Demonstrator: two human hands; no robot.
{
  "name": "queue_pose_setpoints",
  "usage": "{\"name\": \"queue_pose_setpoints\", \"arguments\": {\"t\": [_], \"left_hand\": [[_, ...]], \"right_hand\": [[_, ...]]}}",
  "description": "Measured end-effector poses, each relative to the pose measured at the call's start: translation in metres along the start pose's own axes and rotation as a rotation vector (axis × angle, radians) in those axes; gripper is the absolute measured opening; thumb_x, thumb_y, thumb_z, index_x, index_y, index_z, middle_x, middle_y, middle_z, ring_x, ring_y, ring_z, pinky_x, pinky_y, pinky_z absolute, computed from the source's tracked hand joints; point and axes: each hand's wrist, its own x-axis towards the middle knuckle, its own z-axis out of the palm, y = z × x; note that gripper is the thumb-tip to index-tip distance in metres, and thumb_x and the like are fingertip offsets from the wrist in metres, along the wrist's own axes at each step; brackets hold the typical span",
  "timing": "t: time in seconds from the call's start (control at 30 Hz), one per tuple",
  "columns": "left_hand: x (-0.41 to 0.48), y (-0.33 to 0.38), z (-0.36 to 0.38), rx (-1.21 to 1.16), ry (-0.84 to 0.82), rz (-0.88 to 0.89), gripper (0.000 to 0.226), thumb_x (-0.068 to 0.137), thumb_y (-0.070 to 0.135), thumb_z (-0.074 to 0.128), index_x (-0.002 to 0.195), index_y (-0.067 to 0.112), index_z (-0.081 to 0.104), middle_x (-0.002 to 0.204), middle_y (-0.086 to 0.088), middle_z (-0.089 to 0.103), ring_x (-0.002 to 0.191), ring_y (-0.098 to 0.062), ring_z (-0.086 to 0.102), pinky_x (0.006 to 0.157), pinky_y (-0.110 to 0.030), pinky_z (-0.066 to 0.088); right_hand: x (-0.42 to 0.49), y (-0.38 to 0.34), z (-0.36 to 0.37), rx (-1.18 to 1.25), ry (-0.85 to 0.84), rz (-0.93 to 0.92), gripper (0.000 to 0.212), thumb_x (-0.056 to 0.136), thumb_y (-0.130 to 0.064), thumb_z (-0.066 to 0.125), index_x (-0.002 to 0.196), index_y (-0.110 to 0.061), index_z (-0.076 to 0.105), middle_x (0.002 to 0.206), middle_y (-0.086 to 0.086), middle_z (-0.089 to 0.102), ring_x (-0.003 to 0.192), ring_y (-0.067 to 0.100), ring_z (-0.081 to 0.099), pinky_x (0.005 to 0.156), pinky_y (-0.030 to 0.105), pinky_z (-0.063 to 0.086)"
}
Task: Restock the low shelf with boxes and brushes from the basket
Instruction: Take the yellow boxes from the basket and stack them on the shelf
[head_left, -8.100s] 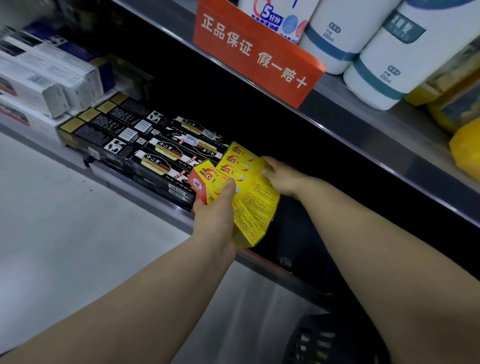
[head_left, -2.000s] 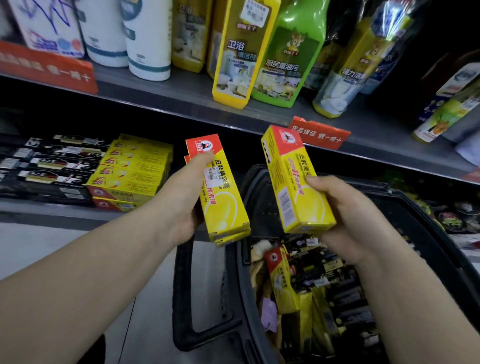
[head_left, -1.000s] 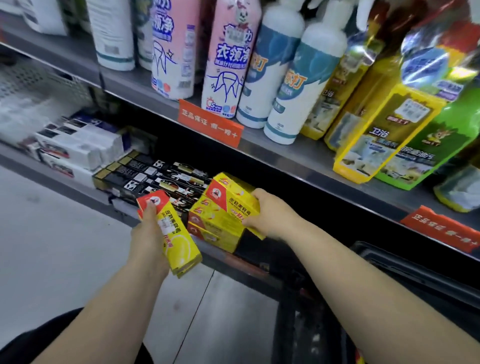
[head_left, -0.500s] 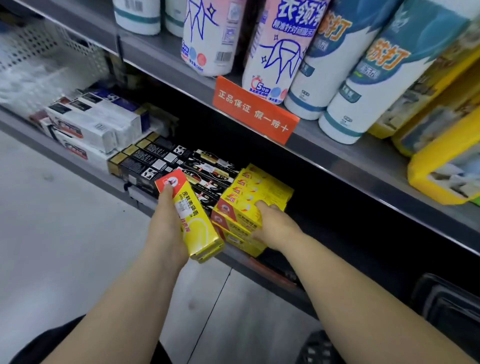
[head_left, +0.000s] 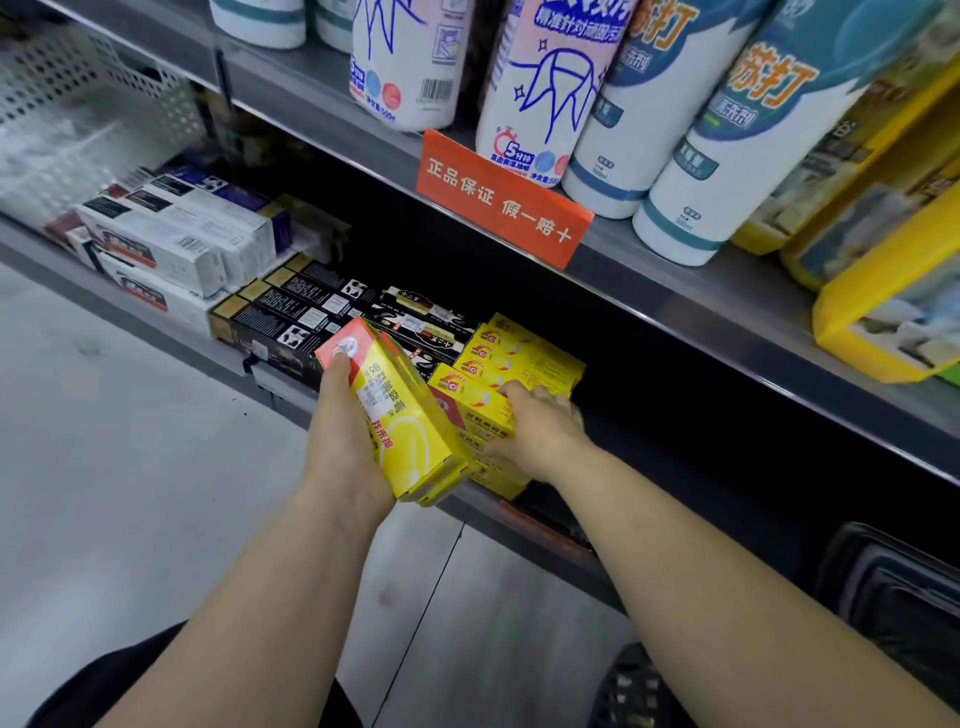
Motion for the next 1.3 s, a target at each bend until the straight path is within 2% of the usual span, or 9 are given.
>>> {"name": "queue_pose_setpoints", "arguments": {"t": [0.1, 0.23, 0.3, 0.4, 0.6, 0.77, 0.87, 1.13, 1.3], "left_hand": [[-0.005, -0.002, 0.003, -0.054, -0.052, -0.001, 0.043, 0.091, 0.054, 0.046, 0.096, 0.017, 0.069, 0.086, -0.008, 0.074, 0.073, -0.025, 0.071, 0.066, -0.041, 0.057], [-0.011, -0.006, 0.008, -0.045, -0.192, -0.011, 0.049, 0.092, 0.053, 0.045, 0.095, 0.009, 0.066, 0.087, -0.014, 0.073, 0.075, -0.03, 0.071, 0.064, -0.044, 0.058], [-0.012, -0.008, 0.011, 0.011, -0.201, 0.005, 0.049, 0.092, 0.051, 0.045, 0.102, 0.007, 0.065, 0.091, -0.018, 0.072, 0.079, -0.033, 0.071, 0.066, -0.048, 0.058], [-0.009, -0.011, 0.015, 0.074, -0.149, 0.07, 0.058, 0.089, 0.053, 0.048, 0.124, 0.008, 0.057, 0.119, -0.02, 0.064, 0.104, -0.036, 0.065, 0.089, -0.054, 0.051], [0.002, -0.017, 0.012, 0.02, -0.075, 0.077, 0.048, 0.09, 0.058, 0.044, 0.105, 0.018, 0.064, 0.092, -0.005, 0.075, 0.085, -0.025, 0.072, 0.07, -0.041, 0.056], [0.01, -0.026, 0.011, 0.06, 0.19, 0.004, 0.02, 0.097, 0.027, 0.047, 0.085, 0.012, 0.053, 0.078, -0.01, 0.068, 0.067, -0.024, 0.064, 0.073, -0.044, 0.053], [0.013, -0.031, 0.012, 0.074, 0.167, -0.015, 0.022, 0.098, 0.029, 0.047, 0.092, 0.011, 0.058, 0.086, -0.01, 0.069, 0.072, -0.025, 0.065, 0.077, -0.046, 0.053], [0.012, -0.039, 0.018, 0.067, 0.118, -0.06, 0.025, 0.098, 0.033, 0.045, 0.106, 0.014, 0.06, 0.094, -0.009, 0.07, 0.076, -0.025, 0.067, 0.075, -0.045, 0.054], [0.008, -0.039, 0.02, 0.054, 0.104, -0.08, 0.034, 0.097, 0.037, 0.045, 0.114, 0.012, 0.061, 0.105, -0.014, 0.07, 0.09, -0.031, 0.067, 0.083, -0.05, 0.052]], "right_hand": [[-0.016, -0.02, -0.017, 0.254, 0.192, -0.058, 0.05, 0.088, -0.062, 0.041, 0.122, -0.027, 0.05, 0.126, 0.002, 0.05, 0.121, 0.027, 0.038, 0.107, 0.041, 0.027], [-0.045, -0.04, -0.033, 0.804, -0.136, -0.218, 0.042, 0.081, -0.056, 0.06, 0.113, -0.031, 0.052, 0.104, -0.014, 0.057, 0.097, 0.004, 0.057, 0.073, 0.019, 0.044], [-0.05, -0.037, -0.034, 0.82, -0.218, -0.258, 0.057, 0.076, -0.041, 0.073, 0.125, -0.026, 0.047, 0.11, -0.012, 0.058, 0.097, 0.003, 0.06, 0.075, 0.018, 0.048], [-0.048, -0.029, -0.036, 0.874, -0.21, -0.276, 0.042, 0.08, -0.026, 0.073, 0.117, -0.02, 0.053, 0.106, -0.01, 0.063, 0.091, 0.002, 0.062, 0.076, 0.015, 0.05], [-0.033, -0.01, -0.042, 1.117, -0.061, -0.173, 0.012, 0.087, -0.028, 0.064, 0.098, -0.024, 0.061, 0.094, -0.01, 0.071, 0.083, 0.004, 0.067, 0.083, 0.025, 0.053], [-0.015, 0.024, -0.046, 0.655, 0.291, -0.031, 0.036, 0.083, -0.038, 0.067, 0.113, -0.021, 0.059, 0.089, -0.013, 0.065, 0.079, 0.009, 0.064, 0.069, 0.026, 0.052], [-0.001, 0.035, -0.044, 0.536, 0.313, 0.012, 0.043, 0.084, -0.041, 0.064, 0.121, -0.021, 0.055, 0.105, -0.001, 0.066, 0.097, 0.021, 0.062, 0.084, 0.033, 0.05], [0.012, 0.029, -0.018, 0.431, -0.069, 0.097, 0.055, 0.088, -0.057, 0.048, 0.137, -0.036, 0.037, 0.145, 0.011, 0.032, 0.132, 0.033, 0.031, 0.108, 0.043, 0.034], [-0.004, 0.034, -0.029, 0.307, -0.212, 0.048, 0.093, 0.069, -0.05, 0.076, 0.144, -0.035, 0.022, 0.15, 0.006, 0.021, 0.136, 0.028, 0.024, 0.109, 0.041, 0.031]]}}
